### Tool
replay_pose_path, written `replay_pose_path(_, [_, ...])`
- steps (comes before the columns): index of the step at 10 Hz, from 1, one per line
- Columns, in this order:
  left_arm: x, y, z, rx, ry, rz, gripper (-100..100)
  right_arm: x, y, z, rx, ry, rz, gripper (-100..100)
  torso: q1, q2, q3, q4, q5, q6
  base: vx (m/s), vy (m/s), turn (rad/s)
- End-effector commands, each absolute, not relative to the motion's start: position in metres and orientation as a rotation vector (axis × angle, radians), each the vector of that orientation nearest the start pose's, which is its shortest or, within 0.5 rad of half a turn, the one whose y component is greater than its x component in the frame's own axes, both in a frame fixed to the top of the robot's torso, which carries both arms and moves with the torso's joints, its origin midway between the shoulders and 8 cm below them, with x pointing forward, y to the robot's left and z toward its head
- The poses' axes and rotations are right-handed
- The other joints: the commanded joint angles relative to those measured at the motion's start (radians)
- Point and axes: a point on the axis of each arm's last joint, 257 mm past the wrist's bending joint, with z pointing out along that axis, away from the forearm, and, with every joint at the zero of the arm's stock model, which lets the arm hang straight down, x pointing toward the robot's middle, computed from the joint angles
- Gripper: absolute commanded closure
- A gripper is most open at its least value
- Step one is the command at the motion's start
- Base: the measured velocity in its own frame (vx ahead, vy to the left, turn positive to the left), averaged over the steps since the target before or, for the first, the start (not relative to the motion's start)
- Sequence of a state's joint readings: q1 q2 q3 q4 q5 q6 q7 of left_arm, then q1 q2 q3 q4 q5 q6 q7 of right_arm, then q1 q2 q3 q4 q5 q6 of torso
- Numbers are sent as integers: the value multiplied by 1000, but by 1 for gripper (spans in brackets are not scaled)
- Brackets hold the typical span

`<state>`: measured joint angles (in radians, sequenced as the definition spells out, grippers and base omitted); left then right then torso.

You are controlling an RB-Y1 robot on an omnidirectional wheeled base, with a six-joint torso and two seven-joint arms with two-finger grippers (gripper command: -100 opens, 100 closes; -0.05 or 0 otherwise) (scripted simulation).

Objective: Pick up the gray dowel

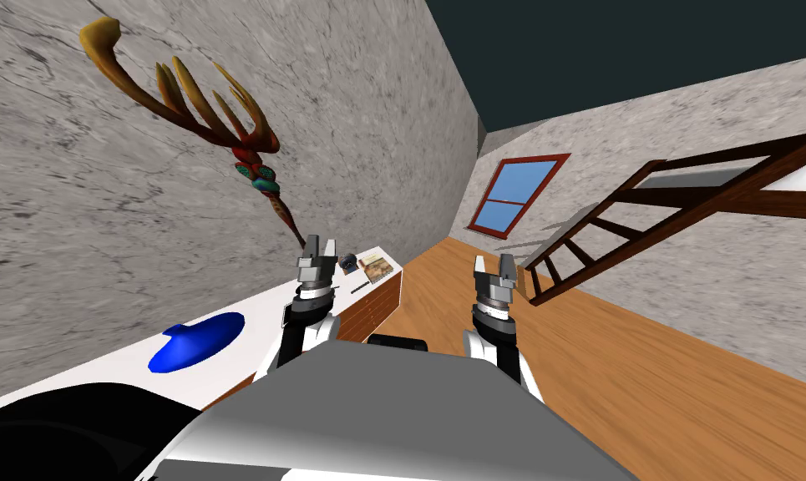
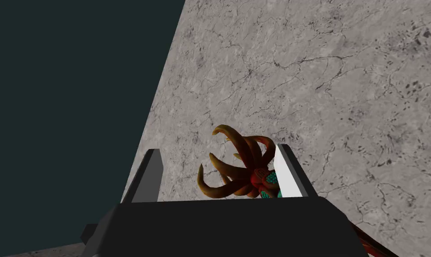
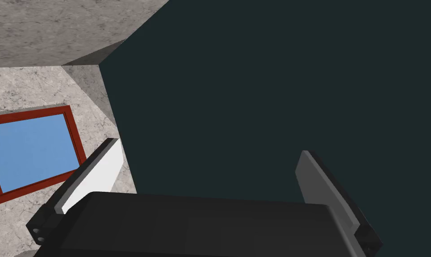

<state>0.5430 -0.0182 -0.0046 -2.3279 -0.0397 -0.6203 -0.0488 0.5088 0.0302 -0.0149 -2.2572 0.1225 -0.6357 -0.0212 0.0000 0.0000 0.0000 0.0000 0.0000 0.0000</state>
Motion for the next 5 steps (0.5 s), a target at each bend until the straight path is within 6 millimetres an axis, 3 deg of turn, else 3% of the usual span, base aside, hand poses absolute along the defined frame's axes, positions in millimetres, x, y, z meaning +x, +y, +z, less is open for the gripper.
replay_pose_path(1, [316, 270, 49, -518, 583, -1256, -100, 326, -266, 35, 520, 590, 1255, 0, 0, 0, 0, 0, 0, 0, 18, -14, 9])
replay_pose_path(5, [342, 275, 23, -579, 717, -1274, -100, 326, -266, 35, 520, 590, 1255, 0, -4, -3, -2, -1, -1, 0, 42, -53, 17])
